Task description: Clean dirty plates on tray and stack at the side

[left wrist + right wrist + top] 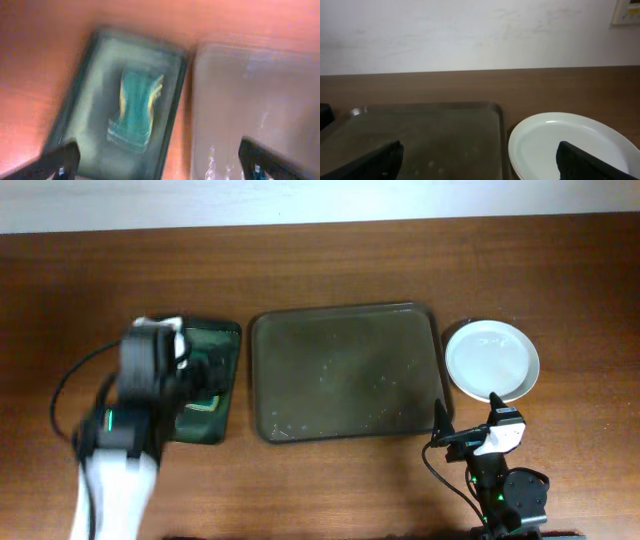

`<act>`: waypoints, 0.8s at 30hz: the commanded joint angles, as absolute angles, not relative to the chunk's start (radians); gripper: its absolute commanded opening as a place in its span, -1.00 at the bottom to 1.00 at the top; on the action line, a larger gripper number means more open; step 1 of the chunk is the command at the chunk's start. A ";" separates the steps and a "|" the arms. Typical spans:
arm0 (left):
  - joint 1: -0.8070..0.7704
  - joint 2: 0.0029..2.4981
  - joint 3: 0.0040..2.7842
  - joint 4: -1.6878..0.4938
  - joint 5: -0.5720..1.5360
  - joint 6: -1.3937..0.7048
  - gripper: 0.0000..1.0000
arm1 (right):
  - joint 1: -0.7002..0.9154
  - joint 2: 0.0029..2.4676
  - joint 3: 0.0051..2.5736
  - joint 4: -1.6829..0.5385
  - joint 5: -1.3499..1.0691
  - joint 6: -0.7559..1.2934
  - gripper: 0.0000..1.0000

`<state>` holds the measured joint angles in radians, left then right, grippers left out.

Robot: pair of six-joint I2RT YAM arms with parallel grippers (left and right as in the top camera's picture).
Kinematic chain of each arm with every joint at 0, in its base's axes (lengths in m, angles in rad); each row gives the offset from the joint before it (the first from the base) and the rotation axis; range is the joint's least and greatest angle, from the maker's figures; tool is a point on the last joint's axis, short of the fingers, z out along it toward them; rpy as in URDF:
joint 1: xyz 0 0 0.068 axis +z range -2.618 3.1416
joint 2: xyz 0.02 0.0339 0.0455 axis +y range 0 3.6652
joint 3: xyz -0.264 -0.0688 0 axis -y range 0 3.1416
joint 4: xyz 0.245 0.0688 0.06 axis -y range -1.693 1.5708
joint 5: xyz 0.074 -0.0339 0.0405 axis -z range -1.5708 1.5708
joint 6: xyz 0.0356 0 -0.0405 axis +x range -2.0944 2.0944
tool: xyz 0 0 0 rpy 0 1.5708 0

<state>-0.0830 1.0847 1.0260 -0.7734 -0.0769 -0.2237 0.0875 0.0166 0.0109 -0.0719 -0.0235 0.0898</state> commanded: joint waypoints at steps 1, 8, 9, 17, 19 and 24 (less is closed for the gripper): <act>-0.084 0.731 0.753 -0.545 -0.092 -0.215 0.99 | 0.084 0.013 0.006 -0.078 -0.018 0.085 0.97; -0.057 0.092 0.231 -0.149 -0.094 -0.215 0.99 | 0.084 0.013 0.006 -0.078 -0.018 0.085 0.96; -0.051 0.034 0.199 -0.150 -0.094 -0.215 0.99 | 0.084 0.013 0.006 -0.078 -0.017 0.085 0.96; -0.047 0.004 0.008 -0.068 -0.112 -0.214 0.99 | 0.084 0.013 0.006 -0.078 -0.017 0.085 0.97; -0.047 0.004 0.008 -0.069 -0.112 -0.215 0.99 | 0.084 0.013 0.006 -0.078 -0.017 0.085 0.97; -0.047 0.005 0.009 -0.070 -0.113 -0.214 0.99 | 0.084 0.013 0.006 -0.078 -0.018 0.085 0.97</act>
<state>-0.0528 0.0120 0.0109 -0.0673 -0.1028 -0.2237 0.0875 0.0177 0.0109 -0.0734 -0.0227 0.0891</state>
